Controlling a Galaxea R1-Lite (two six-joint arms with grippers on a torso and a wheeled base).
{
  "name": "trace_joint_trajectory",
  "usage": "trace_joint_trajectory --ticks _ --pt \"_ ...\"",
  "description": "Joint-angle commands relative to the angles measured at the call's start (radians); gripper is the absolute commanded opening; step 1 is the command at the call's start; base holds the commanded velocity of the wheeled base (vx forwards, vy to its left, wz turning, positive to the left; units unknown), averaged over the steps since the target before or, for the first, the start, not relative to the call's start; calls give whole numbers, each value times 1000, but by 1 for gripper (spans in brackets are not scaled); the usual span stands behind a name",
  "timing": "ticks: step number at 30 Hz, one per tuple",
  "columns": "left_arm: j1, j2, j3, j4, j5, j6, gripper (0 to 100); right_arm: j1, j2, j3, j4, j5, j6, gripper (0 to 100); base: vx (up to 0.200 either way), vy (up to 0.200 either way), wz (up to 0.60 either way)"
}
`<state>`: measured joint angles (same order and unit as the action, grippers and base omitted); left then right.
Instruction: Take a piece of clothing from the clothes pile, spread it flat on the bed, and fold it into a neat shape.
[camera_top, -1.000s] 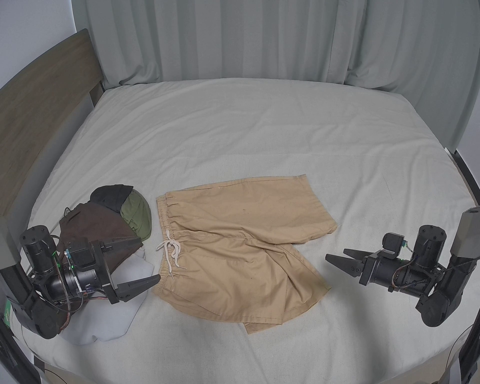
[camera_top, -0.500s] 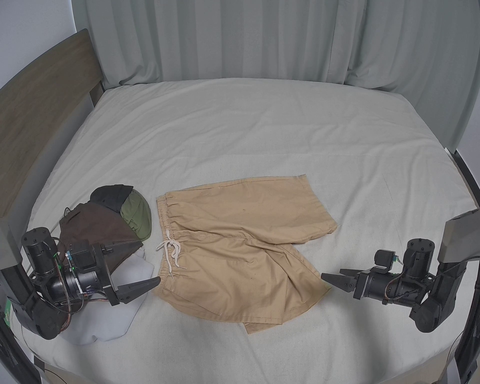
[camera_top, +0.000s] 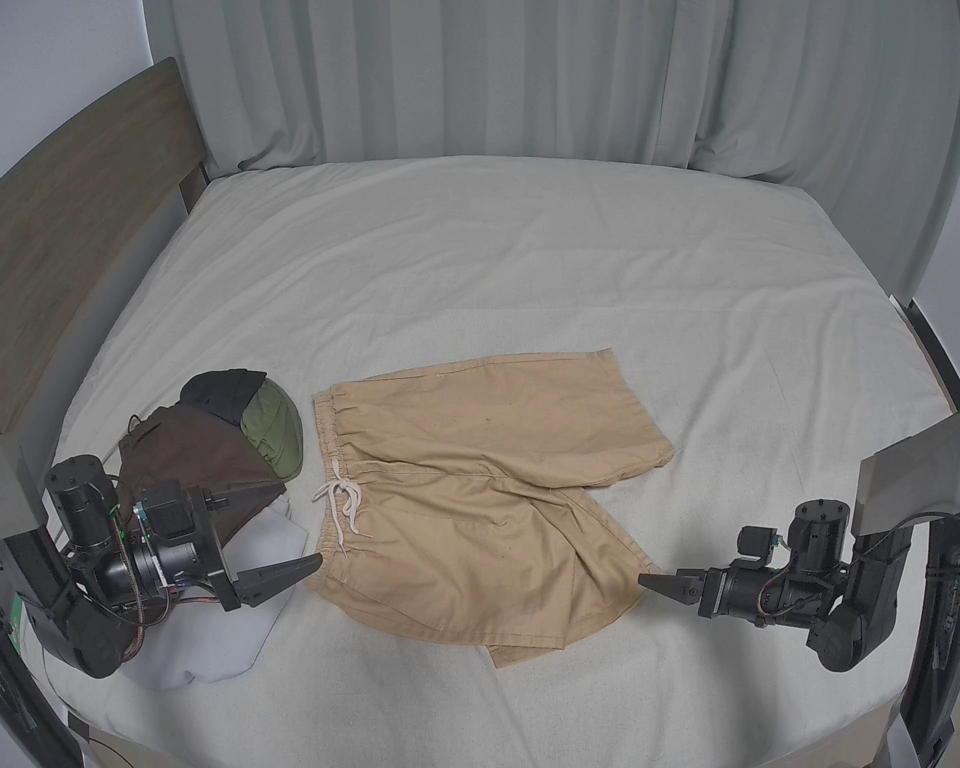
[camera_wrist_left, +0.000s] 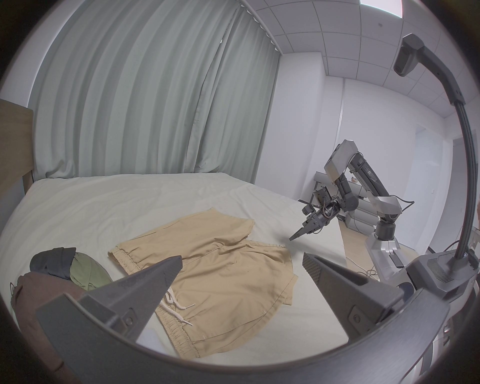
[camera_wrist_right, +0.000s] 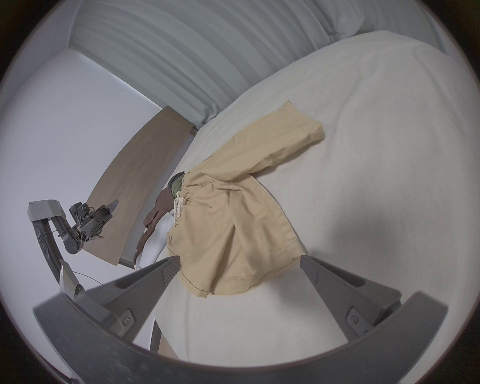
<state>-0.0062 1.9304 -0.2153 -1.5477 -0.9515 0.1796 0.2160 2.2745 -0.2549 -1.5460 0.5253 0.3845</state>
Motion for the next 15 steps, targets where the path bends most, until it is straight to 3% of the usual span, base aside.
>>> trace_joint_trajectory --ticks 1,15 --pt "0 5 -1 0 0 1 100 -4 28 -4 1 2 8 100 0 0 0" --pt "0 5 -3 0 2 0 100 -4 106 -58 0 -2 57 100 0 0 0"
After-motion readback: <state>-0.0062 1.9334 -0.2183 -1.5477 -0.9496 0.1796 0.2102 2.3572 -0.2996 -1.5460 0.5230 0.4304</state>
